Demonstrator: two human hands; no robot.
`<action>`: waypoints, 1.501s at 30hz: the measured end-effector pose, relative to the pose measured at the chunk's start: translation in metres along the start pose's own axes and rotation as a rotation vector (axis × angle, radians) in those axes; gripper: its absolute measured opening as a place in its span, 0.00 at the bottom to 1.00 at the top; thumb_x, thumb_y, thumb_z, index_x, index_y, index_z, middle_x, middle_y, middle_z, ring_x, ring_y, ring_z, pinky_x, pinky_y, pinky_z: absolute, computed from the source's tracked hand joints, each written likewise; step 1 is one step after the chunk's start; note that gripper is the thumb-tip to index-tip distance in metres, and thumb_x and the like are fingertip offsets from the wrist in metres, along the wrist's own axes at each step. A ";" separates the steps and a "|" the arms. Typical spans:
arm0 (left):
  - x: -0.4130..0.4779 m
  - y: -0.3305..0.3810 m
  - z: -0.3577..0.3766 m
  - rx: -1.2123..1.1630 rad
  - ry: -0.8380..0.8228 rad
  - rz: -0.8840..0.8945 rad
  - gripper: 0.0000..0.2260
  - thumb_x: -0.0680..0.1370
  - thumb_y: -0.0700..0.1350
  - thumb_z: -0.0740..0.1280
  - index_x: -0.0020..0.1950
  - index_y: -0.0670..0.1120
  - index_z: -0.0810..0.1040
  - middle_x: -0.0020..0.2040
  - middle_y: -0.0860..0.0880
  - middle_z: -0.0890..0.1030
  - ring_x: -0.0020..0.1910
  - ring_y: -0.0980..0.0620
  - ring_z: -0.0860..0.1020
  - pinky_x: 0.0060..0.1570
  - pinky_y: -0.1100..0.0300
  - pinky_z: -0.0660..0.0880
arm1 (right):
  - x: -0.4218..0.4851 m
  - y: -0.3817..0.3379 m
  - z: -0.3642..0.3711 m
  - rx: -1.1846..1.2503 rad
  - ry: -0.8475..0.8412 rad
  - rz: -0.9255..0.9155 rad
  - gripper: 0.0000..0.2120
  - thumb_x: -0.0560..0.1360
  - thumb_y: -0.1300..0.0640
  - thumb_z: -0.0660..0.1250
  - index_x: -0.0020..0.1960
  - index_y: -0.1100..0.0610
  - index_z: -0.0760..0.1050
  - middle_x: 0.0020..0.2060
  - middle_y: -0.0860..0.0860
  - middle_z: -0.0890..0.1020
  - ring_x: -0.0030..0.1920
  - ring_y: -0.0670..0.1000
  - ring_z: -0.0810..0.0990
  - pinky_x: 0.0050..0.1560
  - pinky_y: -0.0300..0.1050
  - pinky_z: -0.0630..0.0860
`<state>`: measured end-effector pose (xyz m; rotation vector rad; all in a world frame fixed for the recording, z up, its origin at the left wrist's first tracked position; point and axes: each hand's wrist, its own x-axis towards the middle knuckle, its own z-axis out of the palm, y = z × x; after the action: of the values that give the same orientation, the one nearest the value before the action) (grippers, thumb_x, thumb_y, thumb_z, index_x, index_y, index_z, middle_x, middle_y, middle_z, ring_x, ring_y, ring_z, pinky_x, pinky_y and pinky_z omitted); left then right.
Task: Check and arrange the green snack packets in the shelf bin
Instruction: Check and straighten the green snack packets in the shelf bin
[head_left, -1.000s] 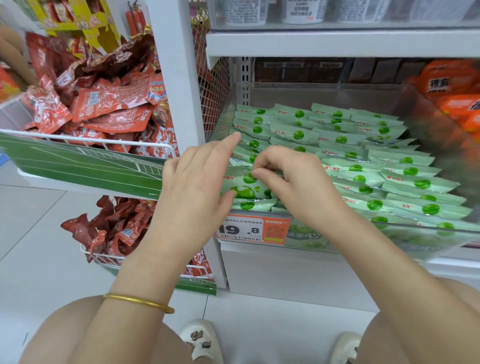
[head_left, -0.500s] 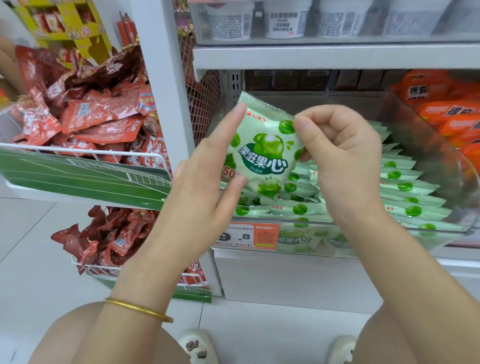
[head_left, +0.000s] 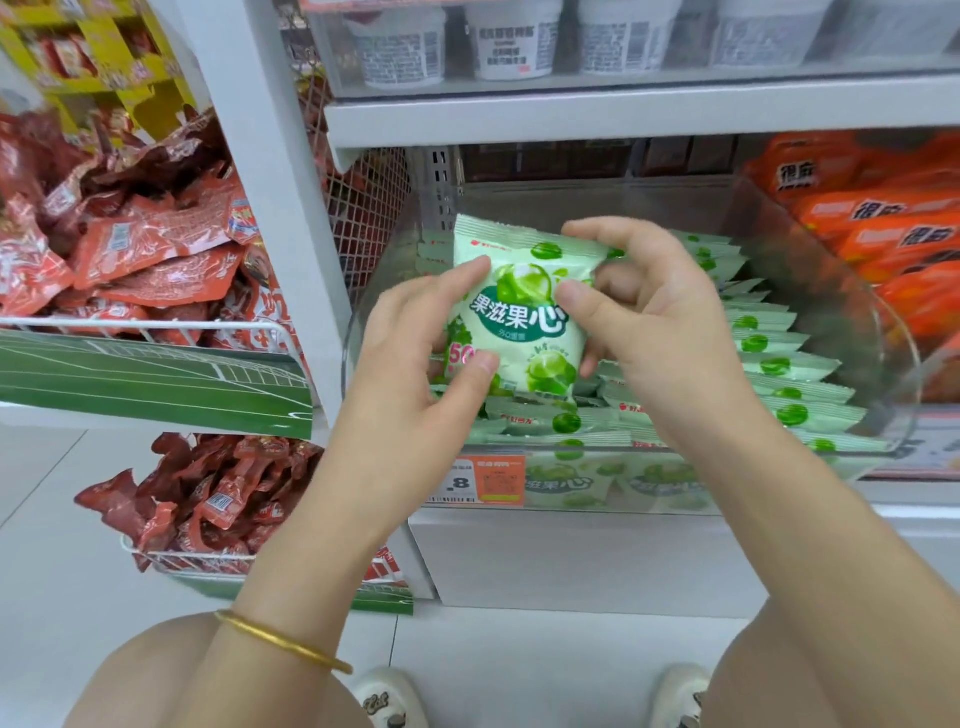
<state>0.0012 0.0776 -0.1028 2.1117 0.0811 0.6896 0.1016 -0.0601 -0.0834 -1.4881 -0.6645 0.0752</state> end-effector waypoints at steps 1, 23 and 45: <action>0.000 0.000 0.002 0.067 0.025 0.021 0.22 0.75 0.44 0.65 0.69 0.57 0.69 0.63 0.56 0.68 0.63 0.58 0.69 0.64 0.58 0.69 | 0.000 0.000 0.000 0.007 0.006 0.011 0.14 0.76 0.66 0.65 0.58 0.54 0.72 0.26 0.46 0.73 0.23 0.42 0.73 0.25 0.39 0.72; -0.002 0.025 0.008 -0.036 -0.031 -0.119 0.13 0.77 0.50 0.56 0.59 0.59 0.74 0.46 0.63 0.78 0.47 0.65 0.75 0.43 0.72 0.70 | 0.001 -0.001 -0.005 0.043 -0.042 0.098 0.13 0.72 0.44 0.61 0.52 0.44 0.79 0.44 0.44 0.79 0.44 0.42 0.77 0.42 0.37 0.73; -0.002 0.023 0.005 -0.359 -0.169 -0.230 0.30 0.73 0.34 0.69 0.70 0.56 0.65 0.54 0.53 0.82 0.49 0.56 0.82 0.50 0.62 0.79 | 0.004 0.000 -0.013 0.090 0.081 0.093 0.08 0.71 0.63 0.71 0.45 0.57 0.72 0.32 0.51 0.78 0.29 0.43 0.78 0.27 0.36 0.71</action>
<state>-0.0019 0.0595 -0.0886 1.7721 0.0972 0.3566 0.1110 -0.0698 -0.0810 -1.4269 -0.5200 0.1141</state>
